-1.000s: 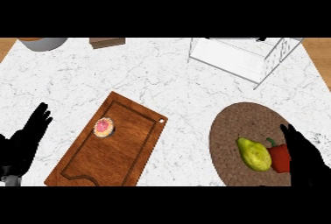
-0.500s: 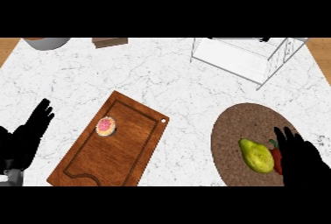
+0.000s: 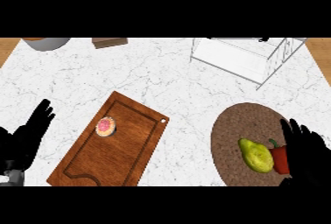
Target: Pick the bell pepper from the placemat and place it in the tiered shelf
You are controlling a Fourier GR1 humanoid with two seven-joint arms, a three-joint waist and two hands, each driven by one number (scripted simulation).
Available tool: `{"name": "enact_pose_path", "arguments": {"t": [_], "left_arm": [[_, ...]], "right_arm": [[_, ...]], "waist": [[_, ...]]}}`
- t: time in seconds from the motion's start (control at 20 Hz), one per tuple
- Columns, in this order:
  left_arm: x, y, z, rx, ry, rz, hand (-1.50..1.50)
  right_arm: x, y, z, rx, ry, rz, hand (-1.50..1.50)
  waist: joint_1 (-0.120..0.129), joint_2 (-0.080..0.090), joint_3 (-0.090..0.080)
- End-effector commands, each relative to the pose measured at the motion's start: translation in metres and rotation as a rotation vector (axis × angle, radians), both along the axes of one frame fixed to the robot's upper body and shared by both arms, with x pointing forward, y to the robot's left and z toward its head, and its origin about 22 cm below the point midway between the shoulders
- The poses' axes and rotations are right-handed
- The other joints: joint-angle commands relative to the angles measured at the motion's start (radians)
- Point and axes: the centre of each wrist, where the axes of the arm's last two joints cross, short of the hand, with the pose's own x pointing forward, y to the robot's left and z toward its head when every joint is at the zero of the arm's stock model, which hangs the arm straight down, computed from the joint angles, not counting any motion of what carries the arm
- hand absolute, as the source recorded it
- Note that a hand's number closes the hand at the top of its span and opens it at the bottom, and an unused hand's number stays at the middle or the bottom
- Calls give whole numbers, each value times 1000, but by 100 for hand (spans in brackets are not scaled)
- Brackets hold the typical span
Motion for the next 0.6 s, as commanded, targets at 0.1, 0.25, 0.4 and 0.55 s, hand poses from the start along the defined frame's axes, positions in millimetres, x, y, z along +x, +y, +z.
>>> {"name": "enact_pose_path", "arguments": {"t": [0.1, 0.25, 0.4, 0.55], "left_arm": [[-16, 1, -4, -5, 9, -20, 0], [12, 9, 2, 7, 15, -12, 0], [9, 2, -7, 12, 7, -2, 0], [-13, -5, -7, -4, 0, -6, 0]], "right_arm": [[20, -40, -13, -35, 43, -66, -150], [14, -17, -22, -39, 18, -44, -150], [17, -20, -30, -28, -2, -25, -150], [32, -34, -47, -35, 22, -32, -150]], "waist": [[3, 0, 1], [-3, 0, 1], [-3, 0, 1], [2, 0, 1]]}}
